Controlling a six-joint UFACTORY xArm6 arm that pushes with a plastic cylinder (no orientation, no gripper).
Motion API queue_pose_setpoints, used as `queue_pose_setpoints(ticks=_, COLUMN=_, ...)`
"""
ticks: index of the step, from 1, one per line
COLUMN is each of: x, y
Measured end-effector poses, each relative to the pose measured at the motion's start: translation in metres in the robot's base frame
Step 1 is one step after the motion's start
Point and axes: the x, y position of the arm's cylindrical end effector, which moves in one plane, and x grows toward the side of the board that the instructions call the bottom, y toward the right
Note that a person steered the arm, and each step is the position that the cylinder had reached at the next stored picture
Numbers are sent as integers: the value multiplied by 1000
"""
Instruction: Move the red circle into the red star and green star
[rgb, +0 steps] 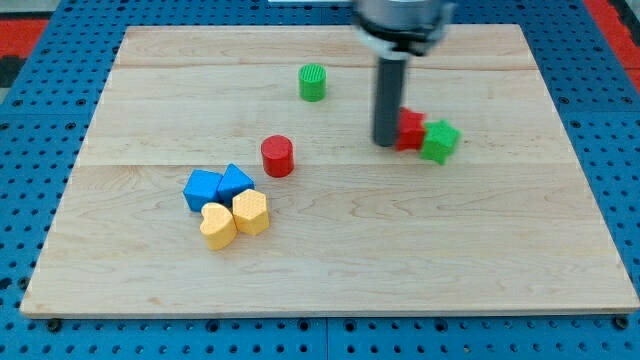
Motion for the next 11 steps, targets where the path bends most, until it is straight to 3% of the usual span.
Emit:
queue_pose_setpoints(ticks=1, x=9, y=50)
queue_pose_setpoints(ticks=2, x=22, y=-35)
queue_pose_setpoints(ticks=4, x=-48, y=-156)
queue_pose_setpoints(ticks=6, x=-77, y=-156)
queue_pose_setpoints(ticks=7, x=-76, y=-174)
queue_pose_setpoints(ticks=8, x=-41, y=-233)
queue_pose_setpoints(ticks=9, x=-7, y=-249)
queue_pose_setpoints(ticks=10, x=5, y=-200)
queue_pose_setpoints(ticks=11, x=-35, y=-91)
